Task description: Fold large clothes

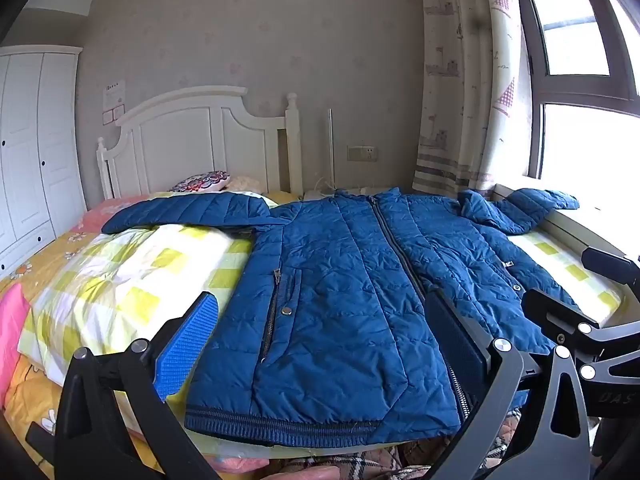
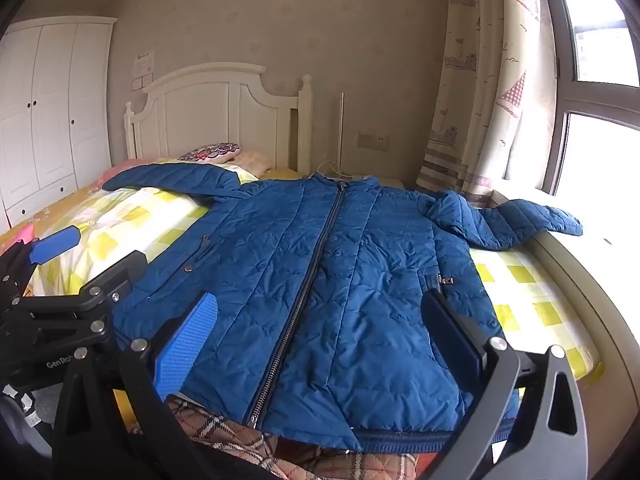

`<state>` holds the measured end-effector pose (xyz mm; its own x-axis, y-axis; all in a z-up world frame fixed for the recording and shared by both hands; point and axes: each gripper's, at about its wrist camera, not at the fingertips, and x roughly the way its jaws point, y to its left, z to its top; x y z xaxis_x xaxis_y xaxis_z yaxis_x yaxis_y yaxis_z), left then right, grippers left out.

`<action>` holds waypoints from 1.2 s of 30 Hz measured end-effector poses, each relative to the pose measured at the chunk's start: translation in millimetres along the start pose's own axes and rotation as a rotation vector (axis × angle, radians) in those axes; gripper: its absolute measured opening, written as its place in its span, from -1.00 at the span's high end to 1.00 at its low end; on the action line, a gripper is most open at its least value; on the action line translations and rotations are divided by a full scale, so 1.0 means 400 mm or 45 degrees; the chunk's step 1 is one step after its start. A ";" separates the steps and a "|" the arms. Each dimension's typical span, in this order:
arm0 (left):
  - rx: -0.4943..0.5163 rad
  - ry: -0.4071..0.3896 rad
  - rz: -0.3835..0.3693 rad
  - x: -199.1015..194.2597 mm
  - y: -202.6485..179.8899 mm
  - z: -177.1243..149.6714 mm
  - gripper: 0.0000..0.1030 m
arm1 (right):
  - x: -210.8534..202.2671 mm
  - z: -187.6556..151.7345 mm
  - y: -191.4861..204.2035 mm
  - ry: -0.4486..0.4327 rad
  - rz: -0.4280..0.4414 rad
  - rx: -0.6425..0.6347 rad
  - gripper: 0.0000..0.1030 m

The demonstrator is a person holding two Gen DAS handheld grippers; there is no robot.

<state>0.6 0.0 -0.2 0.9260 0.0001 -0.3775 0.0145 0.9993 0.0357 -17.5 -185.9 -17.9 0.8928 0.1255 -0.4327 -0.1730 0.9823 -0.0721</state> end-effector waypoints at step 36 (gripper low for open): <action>-0.009 0.033 -0.006 0.017 0.008 -0.027 -0.91 | -0.009 -0.003 -0.001 0.002 0.015 0.015 -0.96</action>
<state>3.1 3.5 -12.5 0.9159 -0.0036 -0.4015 0.0161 0.9995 0.0277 -21.1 -186.8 -17.4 0.8900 0.1371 -0.4348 -0.1788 0.9823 -0.0561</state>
